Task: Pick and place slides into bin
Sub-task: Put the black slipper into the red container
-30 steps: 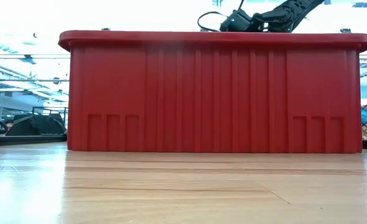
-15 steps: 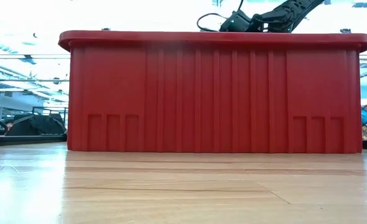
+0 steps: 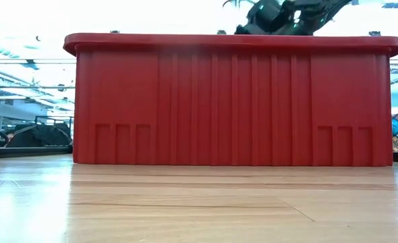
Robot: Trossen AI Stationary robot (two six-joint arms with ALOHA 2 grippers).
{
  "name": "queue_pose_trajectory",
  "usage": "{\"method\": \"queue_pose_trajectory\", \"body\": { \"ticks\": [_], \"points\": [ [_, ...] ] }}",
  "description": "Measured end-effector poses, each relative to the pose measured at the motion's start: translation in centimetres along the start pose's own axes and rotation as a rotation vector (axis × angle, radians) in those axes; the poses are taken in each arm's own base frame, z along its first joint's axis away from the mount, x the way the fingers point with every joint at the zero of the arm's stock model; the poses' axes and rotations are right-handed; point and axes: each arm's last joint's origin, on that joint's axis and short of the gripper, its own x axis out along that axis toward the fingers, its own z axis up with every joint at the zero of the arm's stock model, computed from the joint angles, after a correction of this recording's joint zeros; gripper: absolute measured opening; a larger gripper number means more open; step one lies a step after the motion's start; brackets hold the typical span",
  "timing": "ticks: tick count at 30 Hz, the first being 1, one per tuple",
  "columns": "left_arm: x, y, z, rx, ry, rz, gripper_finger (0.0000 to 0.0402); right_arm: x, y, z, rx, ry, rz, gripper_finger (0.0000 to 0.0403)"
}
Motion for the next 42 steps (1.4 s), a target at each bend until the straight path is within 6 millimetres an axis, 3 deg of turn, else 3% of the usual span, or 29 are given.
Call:
{"method": "queue_pose_trajectory", "body": {
  "ticks": [5,12,14,18,22,26,35,42],
  "points": [
    [0.0,0.0,-0.1,0.028,0.009,0.005,0.0006,-3.1,1.4,1.6,-0.017,-0.129,-0.025,0.0169],
    [-0.4,0.0,0.0,-0.017,0.008,0.002,0.0002,-7.8,5.1,3.8,-0.083,-0.368,0.176,0.0014],
    [-0.6,-0.1,0.1,-0.051,0.028,-0.023,0.0001,-9.0,6.4,4.0,-0.125,-0.409,0.247,0.0012],
    [-1.3,-1.1,-0.4,-0.124,0.251,-0.023,0.0000,-11.0,8.6,3.5,-0.207,-0.412,0.331,0.0005],
    [-2.6,-2.6,-0.7,-0.180,0.490,0.011,0.0000,-12.2,10.1,2.3,-0.234,-0.350,0.374,0.0003],
    [-3.3,-4.0,-1.8,-0.295,0.609,-0.021,0.0000,-12.8,11.3,1.0,-0.233,-0.272,0.371,0.0001],
    [-3.9,-5.2,-8.0,-0.647,0.901,0.108,0.0008,-12.9,12.3,-0.3,-0.209,-0.186,0.279,0.0001],
    [-3.9,-4.4,-10.8,-0.781,0.967,0.280,0.0076,-12.8,11.8,-0.1,-0.212,-0.213,0.153,0.0001]
  ]
}}
